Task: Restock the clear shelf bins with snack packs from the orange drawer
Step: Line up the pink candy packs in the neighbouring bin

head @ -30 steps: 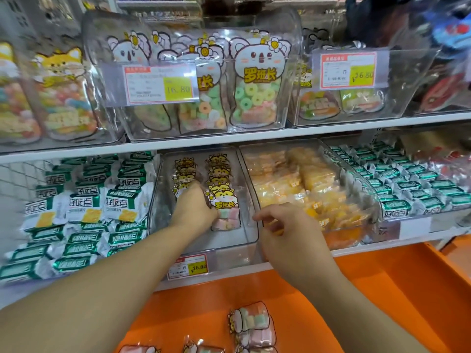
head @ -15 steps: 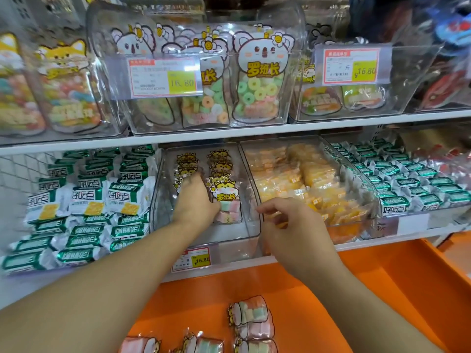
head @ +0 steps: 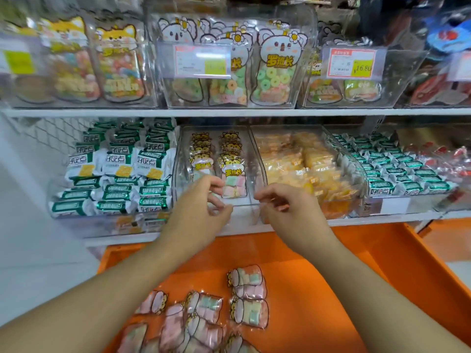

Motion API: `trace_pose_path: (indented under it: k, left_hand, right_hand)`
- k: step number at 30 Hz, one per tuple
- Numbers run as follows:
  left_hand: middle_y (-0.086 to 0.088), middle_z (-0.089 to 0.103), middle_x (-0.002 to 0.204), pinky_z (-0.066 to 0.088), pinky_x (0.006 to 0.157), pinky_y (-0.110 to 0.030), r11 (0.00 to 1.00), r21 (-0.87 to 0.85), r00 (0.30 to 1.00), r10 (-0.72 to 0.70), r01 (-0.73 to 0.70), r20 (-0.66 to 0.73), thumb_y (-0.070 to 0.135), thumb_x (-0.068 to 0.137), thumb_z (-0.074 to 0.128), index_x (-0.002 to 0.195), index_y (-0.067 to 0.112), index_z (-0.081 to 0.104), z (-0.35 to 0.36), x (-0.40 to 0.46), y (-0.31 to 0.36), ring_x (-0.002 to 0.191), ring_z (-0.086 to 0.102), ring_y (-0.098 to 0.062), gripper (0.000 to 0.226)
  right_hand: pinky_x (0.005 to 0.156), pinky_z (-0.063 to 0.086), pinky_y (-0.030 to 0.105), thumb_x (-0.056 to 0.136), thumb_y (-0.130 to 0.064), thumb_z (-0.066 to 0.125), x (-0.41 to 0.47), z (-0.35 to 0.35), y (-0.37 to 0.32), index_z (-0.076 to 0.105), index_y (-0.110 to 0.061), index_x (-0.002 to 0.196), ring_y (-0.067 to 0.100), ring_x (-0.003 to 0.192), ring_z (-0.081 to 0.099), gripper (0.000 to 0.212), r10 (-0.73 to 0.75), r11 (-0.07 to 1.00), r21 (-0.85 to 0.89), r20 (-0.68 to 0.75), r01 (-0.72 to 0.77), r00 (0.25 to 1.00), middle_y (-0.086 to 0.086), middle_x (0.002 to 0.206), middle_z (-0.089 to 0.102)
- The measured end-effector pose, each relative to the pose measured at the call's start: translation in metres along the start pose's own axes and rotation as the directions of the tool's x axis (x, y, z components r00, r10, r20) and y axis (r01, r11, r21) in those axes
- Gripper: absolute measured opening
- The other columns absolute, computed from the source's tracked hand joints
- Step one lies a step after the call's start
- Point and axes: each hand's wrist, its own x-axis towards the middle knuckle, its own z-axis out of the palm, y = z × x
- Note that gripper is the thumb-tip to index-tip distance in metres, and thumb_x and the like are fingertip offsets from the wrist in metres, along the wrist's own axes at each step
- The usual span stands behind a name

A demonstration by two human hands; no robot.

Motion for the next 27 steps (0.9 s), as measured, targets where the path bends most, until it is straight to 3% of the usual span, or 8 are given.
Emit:
trace_pose_path:
  k: [3,8,11,16,19,22,24,27]
  left_hand:
    - [0.015,0.062,0.104,0.053,0.072,-0.017,0.999,-0.042,0.998,-0.025,0.028,0.061,0.023,0.093,0.076,0.119,0.031,0.056,0.004,-0.045,-0.013,0.089,0.064,0.001,0.034]
    - [0.015,0.062,0.107,0.056,0.081,-0.031,0.971,0.0,0.948,-0.232,0.238,0.219,0.021,0.094,0.074,0.119,0.032,0.055,0.03,-0.109,-0.078,0.09,0.064,-0.001,0.033]
    - [0.013,0.061,0.111,0.056,0.085,-0.035,0.942,0.097,0.898,-0.337,0.323,0.282,0.026,0.095,0.074,0.121,0.026,0.057,0.048,-0.133,-0.129,0.093,0.063,-0.003,0.031]
    - [0.004,0.063,0.117,0.055,0.087,-0.033,0.849,0.207,0.797,-0.528,0.486,0.294,0.045,0.09,0.076,0.119,0.024,0.059,0.072,-0.143,-0.205,0.104,0.064,-0.013,0.04]
    - [-0.003,0.048,0.142,0.048,0.107,-0.038,0.78,0.331,0.721,-0.621,0.531,0.307,0.055,0.075,0.085,0.139,0.031,0.053,0.084,-0.142,-0.236,0.13,0.054,-0.025,0.076]
    - [-0.011,0.022,0.166,0.034,0.122,-0.041,0.708,0.43,0.59,-0.706,0.561,0.392,0.063,0.066,0.09,0.159,0.039,0.032,0.093,-0.145,-0.258,0.155,0.024,-0.032,0.112]
    - [-0.013,0.015,0.167,0.037,0.121,-0.042,0.674,0.369,0.545,-0.737,0.64,0.399,0.055,0.062,0.096,0.161,0.041,0.027,0.101,-0.153,-0.271,0.153,0.028,-0.036,0.121]
    - [-0.012,0.032,0.153,0.049,0.11,-0.038,0.682,0.38,0.603,-0.731,0.625,0.321,0.034,0.066,0.097,0.158,0.038,0.036,0.112,-0.161,-0.276,0.133,0.051,-0.035,0.111]
  right_hand:
    - [0.073,0.054,0.028,0.095,-0.009,0.068,-0.015,0.011,0.012,0.078,-0.024,0.096,0.014,0.083,0.066,0.019,0.027,1.0,-0.014,0.077,-0.026,0.997,0.001,0.09,0.074]
    - [0.063,0.043,0.006,0.096,-0.015,0.065,-0.048,0.059,0.057,0.069,-0.035,0.09,0.005,0.083,0.064,0.021,0.14,0.96,-0.275,0.286,-0.059,0.948,-0.014,0.089,0.071]
    - [0.065,0.054,0.027,0.096,-0.02,0.067,-0.067,0.093,0.099,0.068,-0.028,0.104,0.018,0.084,0.066,0.012,0.284,0.917,-0.383,0.421,-0.114,0.862,-0.006,0.102,0.07]
    - [0.079,0.057,0.038,0.092,-0.023,0.068,-0.072,0.138,0.16,0.054,-0.025,0.146,0.028,0.108,0.066,0.056,0.403,0.839,-0.537,0.506,-0.087,0.762,0.006,0.141,0.055]
    - [0.099,0.054,0.039,0.09,-0.026,0.073,-0.056,0.163,0.193,0.048,-0.023,0.151,0.031,0.13,0.056,0.066,0.419,0.817,-0.567,0.462,-0.103,0.782,0.006,0.15,0.048]
    - [0.115,0.043,0.04,0.083,-0.033,0.082,-0.037,0.18,0.231,0.042,-0.026,0.156,0.032,0.144,0.042,0.083,0.436,0.799,-0.582,0.384,-0.154,0.813,0.001,0.161,0.038]
    - [0.124,0.031,0.044,0.079,-0.041,0.087,-0.03,0.19,0.257,0.034,-0.035,0.16,0.037,0.154,0.027,0.097,0.448,0.774,-0.617,0.371,-0.144,0.814,0.0,0.17,0.026]
    - [0.127,0.019,0.044,0.078,-0.048,0.088,-0.028,0.203,0.281,0.024,-0.04,0.164,0.033,0.158,0.016,0.108,0.475,0.756,-0.641,0.394,-0.136,0.787,-0.001,0.173,0.021]
